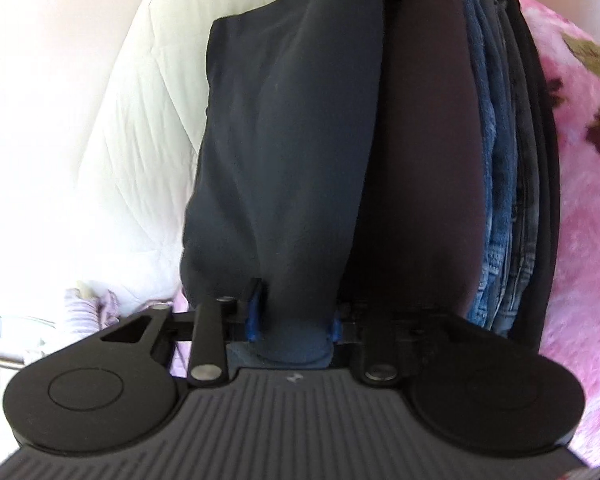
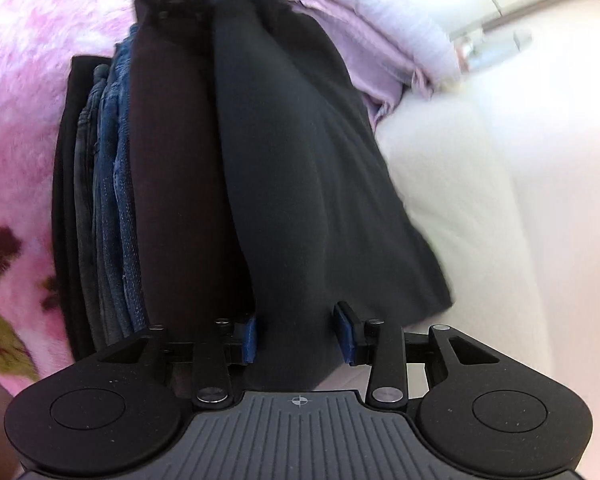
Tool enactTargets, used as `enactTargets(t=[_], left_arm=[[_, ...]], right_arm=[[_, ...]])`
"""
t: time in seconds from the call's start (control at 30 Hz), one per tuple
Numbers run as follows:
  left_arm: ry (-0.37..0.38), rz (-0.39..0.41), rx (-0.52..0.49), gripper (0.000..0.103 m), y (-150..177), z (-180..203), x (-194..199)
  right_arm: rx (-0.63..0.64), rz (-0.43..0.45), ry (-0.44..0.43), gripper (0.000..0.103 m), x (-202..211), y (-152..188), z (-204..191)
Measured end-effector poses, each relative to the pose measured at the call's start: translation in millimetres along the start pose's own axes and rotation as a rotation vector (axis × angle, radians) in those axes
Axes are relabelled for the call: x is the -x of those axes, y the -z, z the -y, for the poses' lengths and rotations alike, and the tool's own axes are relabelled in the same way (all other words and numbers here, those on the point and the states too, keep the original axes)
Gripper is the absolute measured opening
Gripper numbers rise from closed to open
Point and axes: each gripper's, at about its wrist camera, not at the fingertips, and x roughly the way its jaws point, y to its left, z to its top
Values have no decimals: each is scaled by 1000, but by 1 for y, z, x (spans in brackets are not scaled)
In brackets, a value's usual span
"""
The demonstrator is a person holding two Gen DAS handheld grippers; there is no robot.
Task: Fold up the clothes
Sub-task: 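Carry the folded black sweatshirt with both grippers onto the jeans stack, then open both grippers and release the sweatshirt on top of the stack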
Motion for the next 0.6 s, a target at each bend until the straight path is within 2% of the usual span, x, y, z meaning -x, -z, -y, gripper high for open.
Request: enactTargets(t=[0.07,0.17,0.2,0.3,0.37,0.43,0.5,0.6], left_arm=[[-7,-5,20,14,-1,-5,4],[-42,27,70,13,-1,-8,29],[-27,19,70,13,0,-1,28],[13,-2,67,14,3,22,24],[7,-5,33,14,10,35,14],[6,3,29,15,15,31,15],[4,7,18,21,19,27,18],[5,1,-1,23,29,28,23]], right_arm=[[-15,-9,0,16,5,-4,8],[-95,-6,46,15,28,-3,15],[-105,-14,44,15,32,0,12],[-68,-39,-7,15,24,8,-11],[-39,-40,-24,15,17,10,-21],[-40,-40,-22,15,16,10,-20],[-37,-40,-15,15,20,12,-19],[-9,-45,-1,15,23,13,-23]])
